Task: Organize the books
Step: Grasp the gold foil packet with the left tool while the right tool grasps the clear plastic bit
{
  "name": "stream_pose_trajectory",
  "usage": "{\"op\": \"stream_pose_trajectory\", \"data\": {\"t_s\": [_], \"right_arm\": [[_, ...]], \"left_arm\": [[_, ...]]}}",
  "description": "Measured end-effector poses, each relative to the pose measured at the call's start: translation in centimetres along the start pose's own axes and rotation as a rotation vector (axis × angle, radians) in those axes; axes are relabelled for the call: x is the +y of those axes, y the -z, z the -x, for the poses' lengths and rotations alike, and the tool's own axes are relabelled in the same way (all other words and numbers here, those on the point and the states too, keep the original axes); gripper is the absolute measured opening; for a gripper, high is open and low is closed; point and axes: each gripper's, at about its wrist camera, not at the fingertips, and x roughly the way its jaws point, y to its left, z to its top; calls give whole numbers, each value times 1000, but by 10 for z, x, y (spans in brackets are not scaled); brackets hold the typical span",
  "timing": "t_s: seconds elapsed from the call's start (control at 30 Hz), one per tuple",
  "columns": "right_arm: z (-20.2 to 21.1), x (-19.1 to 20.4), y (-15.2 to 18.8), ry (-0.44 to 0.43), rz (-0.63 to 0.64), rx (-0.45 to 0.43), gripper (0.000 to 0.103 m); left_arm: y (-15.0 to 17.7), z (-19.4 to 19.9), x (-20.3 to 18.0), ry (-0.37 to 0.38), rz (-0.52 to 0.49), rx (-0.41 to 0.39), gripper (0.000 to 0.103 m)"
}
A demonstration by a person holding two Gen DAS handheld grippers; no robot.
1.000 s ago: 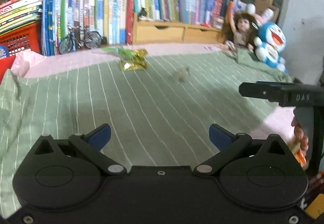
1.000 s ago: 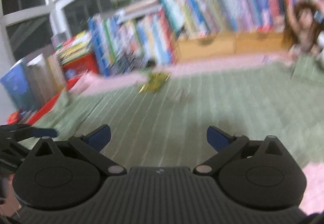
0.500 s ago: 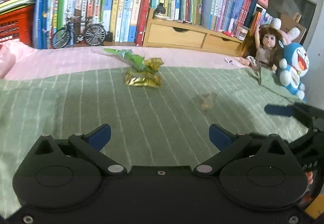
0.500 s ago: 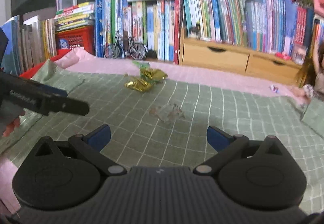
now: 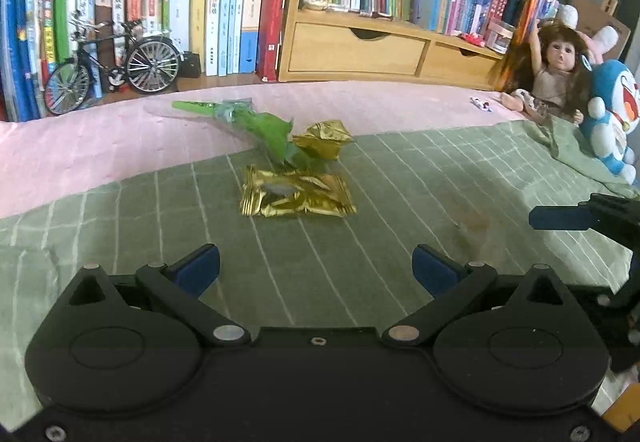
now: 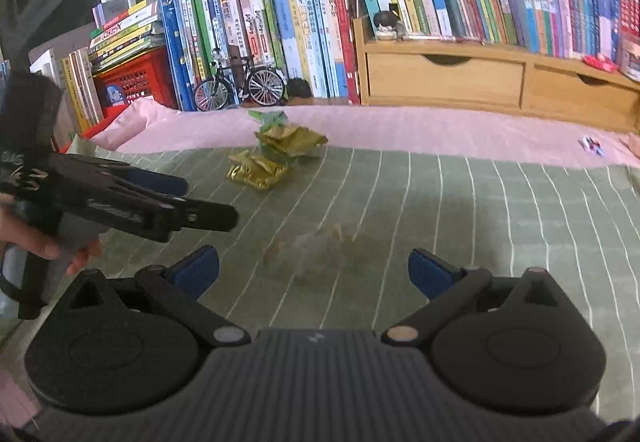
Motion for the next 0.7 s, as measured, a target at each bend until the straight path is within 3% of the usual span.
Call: {"op": "stream_pose_trajectory", "data": {"t_s": [0.33,0.4,0.43,0.47,0.5,0.57,0.7], "right_arm": [[-40,0,-3,-10,47,54,96],[-42,2,-3,3,70,51,92],[-42,3,-3,7,76,49,89],[-41,3,-3,10,81,47,86],[-41,3,-3,10,81,45,83],[-39,1,-2,4,82,40,64],[-34,0,-1,-1,88,31,52]], "left_arm": [[-22,-40,8,-30,2,-35,101],[-24,-42,7,-36,0,-52,91],[-23,-42,7,-30,4,-63,80],[-22,-41,7,-30,11,-73,75],[-21,-41,8,-34,18,-82,72],[-20,-39,8,-39,15,-88,65],[-19,-34,12,-21,35,-86,53]]}}
